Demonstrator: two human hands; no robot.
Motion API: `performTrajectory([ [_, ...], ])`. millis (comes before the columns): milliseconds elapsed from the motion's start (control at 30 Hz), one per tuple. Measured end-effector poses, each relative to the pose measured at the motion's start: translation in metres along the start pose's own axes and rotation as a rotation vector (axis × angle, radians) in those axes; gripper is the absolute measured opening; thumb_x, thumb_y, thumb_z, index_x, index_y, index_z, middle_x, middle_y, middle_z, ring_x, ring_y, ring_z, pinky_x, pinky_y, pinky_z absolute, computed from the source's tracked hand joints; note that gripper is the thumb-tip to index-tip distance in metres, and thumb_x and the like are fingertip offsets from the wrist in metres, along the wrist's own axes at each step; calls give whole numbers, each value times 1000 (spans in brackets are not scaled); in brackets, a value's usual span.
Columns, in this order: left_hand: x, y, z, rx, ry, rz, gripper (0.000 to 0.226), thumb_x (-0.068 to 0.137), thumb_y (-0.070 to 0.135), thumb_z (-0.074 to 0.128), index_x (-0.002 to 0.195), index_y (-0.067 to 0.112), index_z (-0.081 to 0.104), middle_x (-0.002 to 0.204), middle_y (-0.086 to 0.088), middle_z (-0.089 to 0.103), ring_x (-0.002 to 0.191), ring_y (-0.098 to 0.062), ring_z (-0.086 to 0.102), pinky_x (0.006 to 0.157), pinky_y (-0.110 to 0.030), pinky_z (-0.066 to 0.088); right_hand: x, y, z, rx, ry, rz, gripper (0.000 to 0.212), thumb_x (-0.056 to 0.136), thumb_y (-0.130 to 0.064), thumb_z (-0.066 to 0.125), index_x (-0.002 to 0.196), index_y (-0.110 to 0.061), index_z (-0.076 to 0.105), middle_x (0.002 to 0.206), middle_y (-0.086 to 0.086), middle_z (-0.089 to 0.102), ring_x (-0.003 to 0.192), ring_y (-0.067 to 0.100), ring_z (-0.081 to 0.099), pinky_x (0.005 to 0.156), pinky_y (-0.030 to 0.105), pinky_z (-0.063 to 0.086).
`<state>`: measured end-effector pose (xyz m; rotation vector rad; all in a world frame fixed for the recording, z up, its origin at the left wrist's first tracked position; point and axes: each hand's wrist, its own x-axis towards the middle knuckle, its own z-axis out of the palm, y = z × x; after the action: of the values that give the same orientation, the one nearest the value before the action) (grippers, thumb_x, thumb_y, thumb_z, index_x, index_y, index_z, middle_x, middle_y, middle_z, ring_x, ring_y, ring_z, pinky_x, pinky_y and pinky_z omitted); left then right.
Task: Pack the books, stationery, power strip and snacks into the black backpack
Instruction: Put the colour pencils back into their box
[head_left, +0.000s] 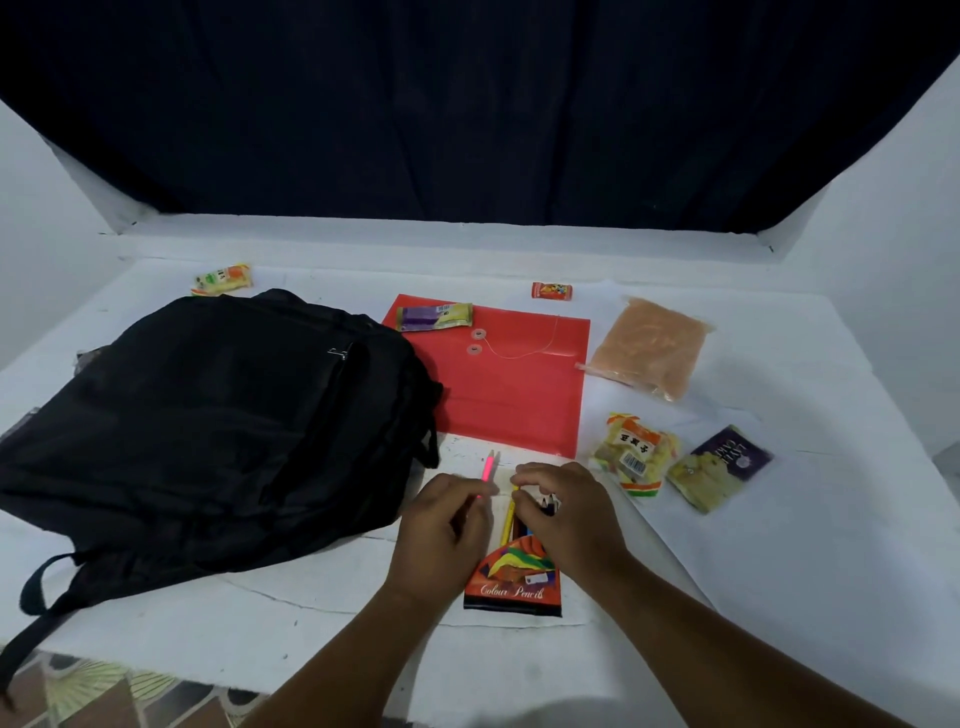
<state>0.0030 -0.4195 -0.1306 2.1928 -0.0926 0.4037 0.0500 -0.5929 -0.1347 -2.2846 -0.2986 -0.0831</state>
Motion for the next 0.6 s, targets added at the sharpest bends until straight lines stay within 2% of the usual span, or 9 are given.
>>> performTrajectory([
  [100, 0, -2, 1, -4, -9, -3, 15, 96, 17, 65, 108, 21, 74, 100, 11, 67, 93, -8, 67, 75, -25, 56, 1, 2, 2, -31, 12, -30, 25, 89, -32, 70, 113, -26, 73, 118, -12, 70, 108, 1, 58, 96, 22, 50],
  [233, 2, -2, 2, -8, 8, 11, 19, 97, 19, 61, 107, 17, 76, 99, 11, 67, 95, -7, 66, 81, -18, 52, 2, 4, 3, -53, 0, -56, 29, 85, -39, 74, 111, -25, 74, 119, -12, 67, 107, -2, 53, 93, 8, 37],
  [300, 2, -2, 2, -24, 4, 10, 20, 96, 17, 59, 106, 15, 77, 98, 11, 67, 96, -7, 65, 81, -16, 51, 1, 4, 3, -34, 2, -42, 34, 84, -37, 75, 114, -25, 72, 120, -13, 65, 107, -1, 53, 93, 9, 42],
  [367, 1, -5, 3, -38, -15, 1, 20, 95, 14, 60, 103, 13, 78, 98, 10, 66, 97, -8, 66, 82, -18, 52, 1, 4, 2, -11, 6, -9, 39, 82, -36, 77, 118, -23, 70, 119, -14, 62, 103, 3, 56, 88, 6, 41],
  [500, 0, -9, 5, -39, -39, -21, 20, 94, 9, 62, 107, 13, 76, 102, 9, 64, 100, -9, 64, 84, -22, 54, 1, 7, 5, -34, -10, -28, 36, 78, -35, 80, 109, -19, 74, 113, -10, 64, 102, 3, 54, 86, 2, 34],
  [600, -2, -14, 6, -80, -54, -36, 30, 88, 11, 64, 116, 14, 73, 112, 9, 57, 90, -16, 63, 81, -36, 57, 0, 8, 4, -39, -29, -57, 35, 75, -36, 79, 105, -20, 74, 111, -9, 63, 101, 3, 52, 87, 4, 36],
])
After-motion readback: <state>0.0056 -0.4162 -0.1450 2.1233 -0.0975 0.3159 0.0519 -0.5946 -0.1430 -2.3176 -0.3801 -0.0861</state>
